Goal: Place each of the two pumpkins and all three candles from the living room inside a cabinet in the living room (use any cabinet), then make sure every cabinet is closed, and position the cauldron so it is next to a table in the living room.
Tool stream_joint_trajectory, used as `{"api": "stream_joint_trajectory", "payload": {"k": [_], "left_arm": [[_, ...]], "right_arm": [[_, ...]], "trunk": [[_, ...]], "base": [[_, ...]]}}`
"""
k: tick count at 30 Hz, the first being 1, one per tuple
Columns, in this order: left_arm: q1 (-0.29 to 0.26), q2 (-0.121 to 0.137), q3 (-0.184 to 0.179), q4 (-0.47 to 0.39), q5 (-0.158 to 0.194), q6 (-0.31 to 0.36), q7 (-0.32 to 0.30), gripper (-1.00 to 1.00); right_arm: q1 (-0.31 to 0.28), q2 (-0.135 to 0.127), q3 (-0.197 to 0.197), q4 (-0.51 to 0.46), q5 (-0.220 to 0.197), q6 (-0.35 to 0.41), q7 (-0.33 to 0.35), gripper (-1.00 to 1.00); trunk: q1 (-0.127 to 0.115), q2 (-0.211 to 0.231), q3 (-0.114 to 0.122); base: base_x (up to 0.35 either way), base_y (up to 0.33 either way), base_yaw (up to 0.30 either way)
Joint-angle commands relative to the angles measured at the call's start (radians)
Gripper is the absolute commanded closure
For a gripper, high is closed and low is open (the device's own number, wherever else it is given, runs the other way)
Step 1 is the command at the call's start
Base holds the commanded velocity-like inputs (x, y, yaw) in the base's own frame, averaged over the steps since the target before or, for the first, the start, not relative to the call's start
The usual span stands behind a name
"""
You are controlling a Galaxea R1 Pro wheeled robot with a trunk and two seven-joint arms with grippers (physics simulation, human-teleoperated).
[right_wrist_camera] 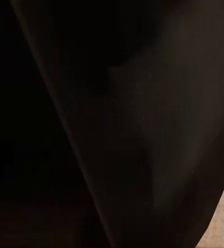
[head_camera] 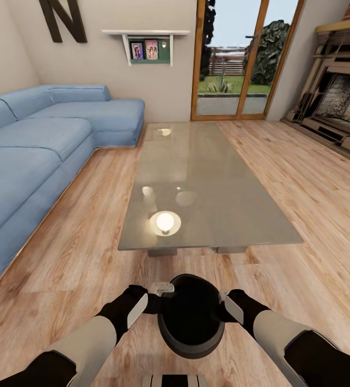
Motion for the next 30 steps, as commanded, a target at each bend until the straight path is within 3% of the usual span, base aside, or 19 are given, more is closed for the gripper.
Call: {"api": "stream_joint_trajectory", "payload": {"k": [1,7,8,30], "left_arm": [[0.001,0.0,0.002,0.069,0.034,-0.06,-0.003,1.0],[0.001,0.0,0.001,0.069,0.034,-0.059,-0.002,1.0],[0.001,0.0,0.001,0.07,0.034,-0.059,-0.001,-1.0],[0.001,0.0,0.001,0.067,0.034,-0.058,-0.009,-1.0]], "right_arm": [[0.0,0.0,0.008,-0.002,-0.01,0.004,-0.005,-1.0],[0.0,0.0,0.008,-0.002,-0.01,0.004,-0.005,-1.0],[0.0,0.0,0.008,-0.002,-0.01,0.004,-0.005,-1.0],[0.0,0.0,0.009,-0.002,-0.008,0.004,-0.005,-1.0]], "trunk": [[0.0,0.0,-0.001],[0.0,0.0,-0.001],[0.0,0.0,-0.001],[0.0,0.0,-0.001]], "base": [[0.0,0.0,0.0],[0.0,0.0,0.0],[0.0,0.0,0.0],[0.0,0.0,0.0]]}}
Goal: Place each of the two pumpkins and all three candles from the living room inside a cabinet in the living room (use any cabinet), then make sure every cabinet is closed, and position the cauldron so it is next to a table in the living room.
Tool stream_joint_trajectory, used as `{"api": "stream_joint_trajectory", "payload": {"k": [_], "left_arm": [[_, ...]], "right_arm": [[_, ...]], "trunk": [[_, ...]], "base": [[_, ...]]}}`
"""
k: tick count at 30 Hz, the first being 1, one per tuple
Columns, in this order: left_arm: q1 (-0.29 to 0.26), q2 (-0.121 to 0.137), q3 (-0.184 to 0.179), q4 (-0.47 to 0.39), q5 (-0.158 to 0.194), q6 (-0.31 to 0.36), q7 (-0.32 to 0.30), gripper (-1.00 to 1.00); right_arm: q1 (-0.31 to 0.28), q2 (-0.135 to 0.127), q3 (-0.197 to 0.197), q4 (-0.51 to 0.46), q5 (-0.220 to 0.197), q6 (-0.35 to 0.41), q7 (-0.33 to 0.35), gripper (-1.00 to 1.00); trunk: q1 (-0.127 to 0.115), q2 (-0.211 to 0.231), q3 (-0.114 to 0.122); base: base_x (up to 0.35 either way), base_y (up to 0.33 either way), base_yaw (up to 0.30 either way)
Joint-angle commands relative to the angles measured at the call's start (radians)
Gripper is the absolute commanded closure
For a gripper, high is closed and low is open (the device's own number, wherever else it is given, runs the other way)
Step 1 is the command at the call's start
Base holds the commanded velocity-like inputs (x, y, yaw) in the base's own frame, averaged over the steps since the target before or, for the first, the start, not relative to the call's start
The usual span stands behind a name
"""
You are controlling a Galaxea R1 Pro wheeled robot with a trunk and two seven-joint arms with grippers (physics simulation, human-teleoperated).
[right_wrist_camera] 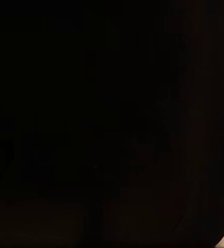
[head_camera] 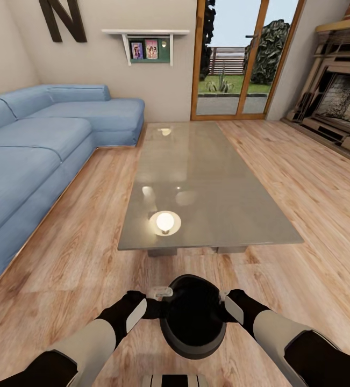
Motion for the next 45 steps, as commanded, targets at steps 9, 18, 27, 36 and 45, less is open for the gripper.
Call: {"api": "stream_joint_trajectory", "payload": {"k": [9,18,27,36,45], "left_arm": [[0.0,0.0,-0.001,-0.001,0.0,0.015,0.002,-1.0],[0.0,0.0,-0.001,-0.021,0.0,0.087,0.004,-1.0],[0.0,0.0,0.0,-0.028,0.001,0.112,0.004,-1.0],[0.0,0.0,0.001,-0.028,0.003,0.179,0.005,-1.0],[0.0,0.0,0.002,-0.028,0.004,0.181,0.008,-1.0]], "right_arm": [[0.0,0.0,0.009,0.0,-0.008,0.004,-0.008,-1.0],[0.0,0.0,0.009,0.0,-0.006,0.004,-0.014,-1.0],[0.0,0.0,0.009,0.0,-0.008,0.01,-0.02,-1.0],[0.0,0.0,0.009,0.0,-0.008,0.013,-0.02,-1.0],[0.0,0.0,0.008,0.0,-0.008,0.015,-0.019,-1.0]], "trunk": [[-0.004,0.002,0.03],[-0.008,0.004,0.065],[-0.012,0.006,0.1],[-0.016,0.008,0.135],[-0.02,0.01,0.169]], "base": [[0.0,0.0,0.0],[0.0,0.0,0.0],[0.0,0.0,0.0],[0.0,0.0,0.0],[0.0,0.0,0.0]]}}
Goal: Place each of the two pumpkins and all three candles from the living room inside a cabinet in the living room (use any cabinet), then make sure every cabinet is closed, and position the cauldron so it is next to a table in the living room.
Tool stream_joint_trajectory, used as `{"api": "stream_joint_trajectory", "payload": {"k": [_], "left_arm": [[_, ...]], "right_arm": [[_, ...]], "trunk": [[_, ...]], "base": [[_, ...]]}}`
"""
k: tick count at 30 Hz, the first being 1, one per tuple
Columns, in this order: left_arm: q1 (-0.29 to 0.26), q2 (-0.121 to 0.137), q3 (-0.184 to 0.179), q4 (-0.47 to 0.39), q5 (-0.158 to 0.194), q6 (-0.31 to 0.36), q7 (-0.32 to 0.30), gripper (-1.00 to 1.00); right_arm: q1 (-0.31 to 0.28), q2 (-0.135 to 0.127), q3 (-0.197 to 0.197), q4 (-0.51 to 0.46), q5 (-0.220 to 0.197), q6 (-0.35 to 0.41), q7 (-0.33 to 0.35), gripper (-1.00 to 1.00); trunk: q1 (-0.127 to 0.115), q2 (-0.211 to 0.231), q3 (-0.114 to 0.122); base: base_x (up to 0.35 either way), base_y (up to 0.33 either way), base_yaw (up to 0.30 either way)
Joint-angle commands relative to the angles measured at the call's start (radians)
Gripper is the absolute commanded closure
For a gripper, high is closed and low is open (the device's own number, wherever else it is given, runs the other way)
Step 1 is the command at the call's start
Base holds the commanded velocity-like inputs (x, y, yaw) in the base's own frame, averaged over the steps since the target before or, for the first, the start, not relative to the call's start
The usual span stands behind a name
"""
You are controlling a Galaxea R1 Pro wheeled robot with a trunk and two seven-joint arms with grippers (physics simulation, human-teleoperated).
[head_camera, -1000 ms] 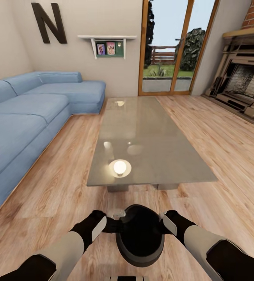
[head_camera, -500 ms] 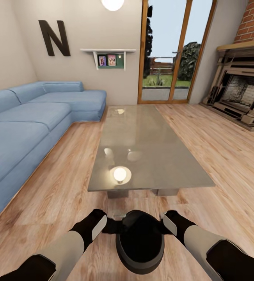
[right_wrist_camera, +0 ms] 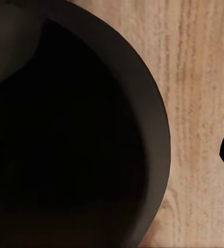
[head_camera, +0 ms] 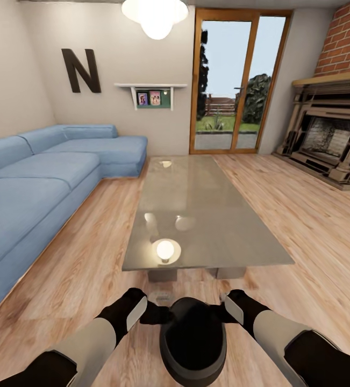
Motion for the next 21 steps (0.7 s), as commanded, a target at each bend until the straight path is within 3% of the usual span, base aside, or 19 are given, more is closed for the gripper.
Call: {"api": "stream_joint_trajectory", "payload": {"k": [1,16,21], "left_arm": [[0.0,0.0,-0.001,0.0,-0.003,0.003,-0.003,-1.0],[0.0,0.0,-0.001,0.004,-0.003,0.003,-0.002,-1.0],[0.0,0.0,-0.001,0.011,-0.004,0.003,-0.001,-1.0]], "right_arm": [[0.0,0.0,0.007,-0.002,-0.01,0.004,-0.006,-1.0],[0.0,0.0,0.005,-0.002,-0.013,0.003,-0.006,-1.0],[0.0,0.0,0.005,-0.002,-0.012,0.003,-0.007,-1.0]], "trunk": [[-0.001,0.0,0.003],[-0.007,0.003,0.061],[-0.01,0.005,0.08]], "base": [[0.0,0.0,0.0],[-0.004,0.0,0.0],[-0.215,0.0,0.0]]}}
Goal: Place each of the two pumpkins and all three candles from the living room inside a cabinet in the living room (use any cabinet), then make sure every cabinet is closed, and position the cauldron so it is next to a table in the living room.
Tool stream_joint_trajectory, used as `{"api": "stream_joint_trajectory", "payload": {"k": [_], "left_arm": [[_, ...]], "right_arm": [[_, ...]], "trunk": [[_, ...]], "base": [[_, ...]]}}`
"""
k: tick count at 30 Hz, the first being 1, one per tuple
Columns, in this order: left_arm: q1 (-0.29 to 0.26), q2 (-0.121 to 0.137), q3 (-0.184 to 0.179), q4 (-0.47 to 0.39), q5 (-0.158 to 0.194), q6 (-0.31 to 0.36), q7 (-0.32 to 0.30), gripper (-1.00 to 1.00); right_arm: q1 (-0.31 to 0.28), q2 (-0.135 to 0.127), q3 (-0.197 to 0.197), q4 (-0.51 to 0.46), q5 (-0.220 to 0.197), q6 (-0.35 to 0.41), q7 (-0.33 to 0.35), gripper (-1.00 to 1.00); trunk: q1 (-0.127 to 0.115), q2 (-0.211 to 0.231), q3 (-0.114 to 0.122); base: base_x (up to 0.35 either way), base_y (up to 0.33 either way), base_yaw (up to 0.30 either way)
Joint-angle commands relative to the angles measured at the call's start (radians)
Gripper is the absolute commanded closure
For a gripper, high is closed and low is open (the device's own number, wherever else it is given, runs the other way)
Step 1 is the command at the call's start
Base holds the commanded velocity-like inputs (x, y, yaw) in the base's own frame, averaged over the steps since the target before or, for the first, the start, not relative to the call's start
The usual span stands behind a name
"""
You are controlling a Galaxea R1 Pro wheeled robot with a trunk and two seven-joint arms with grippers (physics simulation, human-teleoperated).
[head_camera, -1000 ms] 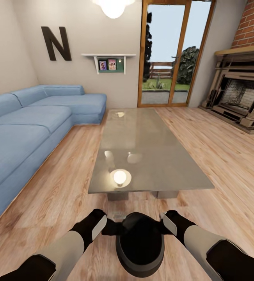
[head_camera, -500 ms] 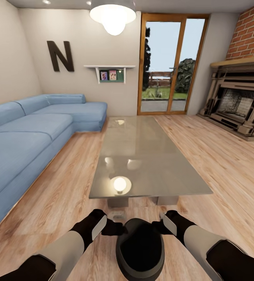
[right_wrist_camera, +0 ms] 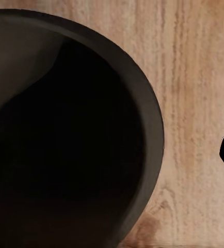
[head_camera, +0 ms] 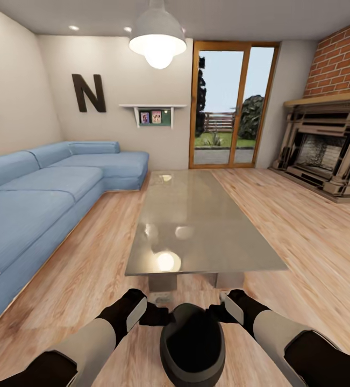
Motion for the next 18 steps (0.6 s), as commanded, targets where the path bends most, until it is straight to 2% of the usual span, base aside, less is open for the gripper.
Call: {"api": "stream_joint_trajectory", "payload": {"k": [1,15,18], "left_arm": [[-0.001,0.0,-0.001,0.006,-0.003,0.003,-0.002,-1.0],[-0.001,0.0,0.001,0.074,-0.003,0.003,-0.001,-1.0],[0.0,0.0,0.004,0.089,-0.003,0.002,0.0,-1.0]], "right_arm": [[0.0,0.0,0.007,-0.002,-0.01,0.004,-0.007,-1.0],[0.0,-0.003,0.007,0.031,-0.009,0.004,-0.007,-1.0],[0.0,-0.007,0.006,0.052,-0.01,0.003,-0.007,-1.0]], "trunk": [[-0.001,0.0,0.003],[-0.007,0.003,0.057],[-0.019,0.024,0.066]], "base": [[-0.279,0.0,0.0],[-0.303,0.0,0.0],[-0.309,0.0,0.002]]}}
